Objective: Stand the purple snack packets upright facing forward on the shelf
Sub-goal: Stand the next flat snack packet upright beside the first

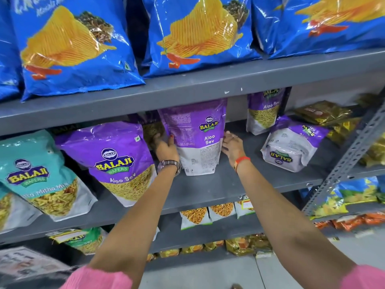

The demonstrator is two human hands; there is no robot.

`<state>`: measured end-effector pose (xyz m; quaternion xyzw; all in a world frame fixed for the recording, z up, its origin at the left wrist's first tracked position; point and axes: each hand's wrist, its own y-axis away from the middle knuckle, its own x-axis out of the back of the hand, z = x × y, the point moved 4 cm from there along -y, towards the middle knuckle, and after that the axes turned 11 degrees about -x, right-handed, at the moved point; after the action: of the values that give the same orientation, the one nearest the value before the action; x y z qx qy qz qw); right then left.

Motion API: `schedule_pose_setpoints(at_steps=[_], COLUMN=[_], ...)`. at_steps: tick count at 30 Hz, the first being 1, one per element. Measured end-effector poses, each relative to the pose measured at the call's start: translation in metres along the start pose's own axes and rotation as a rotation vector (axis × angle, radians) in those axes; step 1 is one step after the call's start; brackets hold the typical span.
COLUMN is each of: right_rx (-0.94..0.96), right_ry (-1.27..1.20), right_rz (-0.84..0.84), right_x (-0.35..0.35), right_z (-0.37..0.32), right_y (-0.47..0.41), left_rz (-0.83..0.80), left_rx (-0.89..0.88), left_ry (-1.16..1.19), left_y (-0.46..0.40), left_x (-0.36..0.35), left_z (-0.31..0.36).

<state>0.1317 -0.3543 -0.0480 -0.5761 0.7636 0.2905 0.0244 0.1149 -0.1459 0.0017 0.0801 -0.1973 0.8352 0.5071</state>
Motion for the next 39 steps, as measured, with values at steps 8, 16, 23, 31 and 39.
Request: schedule_pose_setpoints(at_steps=[8, 16, 23, 31, 39], right_rx=[-0.049, -0.092, -0.103, 0.001, 0.006], right_ry=[0.263, 0.499, 0.257, 0.197, 0.363], right_rz=[-0.125, -0.268, -0.201, -0.21, -0.203], right_x=[0.004, -0.014, -0.008, -0.03, -0.042], right_z=[0.01, 0.038, 0.018, -0.028, -0.03], right_y=[0.021, 0.024, 0.014, -0.001, -0.022], left_rz=[-0.209, -0.264, -0.288, -0.184, -0.025], left_rx=[-0.297, -0.203, 0.03, 0.302, 0.265], left_ry=[0.069, 0.187, 0.565, 0.895, 0.964], left_y=[0.056, 0.058, 0.034, 0.029, 0.019], left_x=[-0.027, -0.026, -0.02, -0.015, -0.016], left_z=[0.018, 0.005, -0.014, -0.014, -0.01])
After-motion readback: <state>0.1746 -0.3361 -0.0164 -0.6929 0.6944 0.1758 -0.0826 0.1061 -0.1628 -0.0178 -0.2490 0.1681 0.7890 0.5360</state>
